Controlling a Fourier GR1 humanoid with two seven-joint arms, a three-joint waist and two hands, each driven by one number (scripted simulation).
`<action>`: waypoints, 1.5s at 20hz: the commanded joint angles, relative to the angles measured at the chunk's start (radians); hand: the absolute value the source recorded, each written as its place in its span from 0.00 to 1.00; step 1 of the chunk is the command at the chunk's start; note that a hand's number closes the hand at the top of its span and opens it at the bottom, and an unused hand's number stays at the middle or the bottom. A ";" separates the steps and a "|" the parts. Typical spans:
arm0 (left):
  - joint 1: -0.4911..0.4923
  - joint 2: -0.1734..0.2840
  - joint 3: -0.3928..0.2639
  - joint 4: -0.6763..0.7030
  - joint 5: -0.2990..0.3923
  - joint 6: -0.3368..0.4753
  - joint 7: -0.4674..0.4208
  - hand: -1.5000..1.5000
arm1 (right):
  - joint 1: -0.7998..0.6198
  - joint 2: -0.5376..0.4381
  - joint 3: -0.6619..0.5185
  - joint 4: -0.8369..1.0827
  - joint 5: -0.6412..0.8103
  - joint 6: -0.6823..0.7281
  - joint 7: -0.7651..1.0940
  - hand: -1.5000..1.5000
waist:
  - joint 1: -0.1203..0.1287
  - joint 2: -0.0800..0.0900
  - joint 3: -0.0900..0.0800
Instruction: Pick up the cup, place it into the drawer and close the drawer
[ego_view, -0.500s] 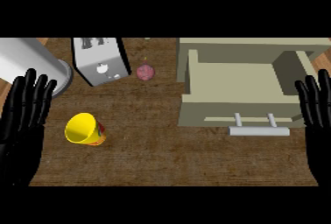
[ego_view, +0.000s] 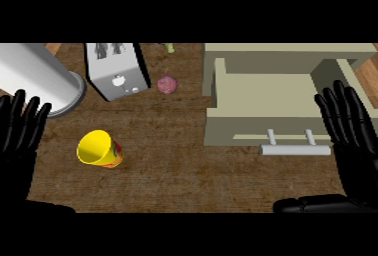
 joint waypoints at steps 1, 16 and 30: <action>-0.083 0.029 0.089 0.058 0.151 0.016 0.140 0.00 | -0.082 -0.028 -0.007 0.018 -0.028 0.021 0.110 0.00 | -0.002 -0.001 0.002; -0.077 0.035 0.131 0.533 -0.010 -0.095 -0.180 0.00 | -0.194 -0.049 -0.107 0.160 -0.080 0.092 0.051 0.00 | -0.007 -0.001 0.002; -0.182 0.105 0.211 1.086 -0.088 -0.140 -0.500 0.00 | -0.268 -0.051 -0.140 0.217 -0.082 0.103 0.049 0.00 | -0.007 -0.001 0.002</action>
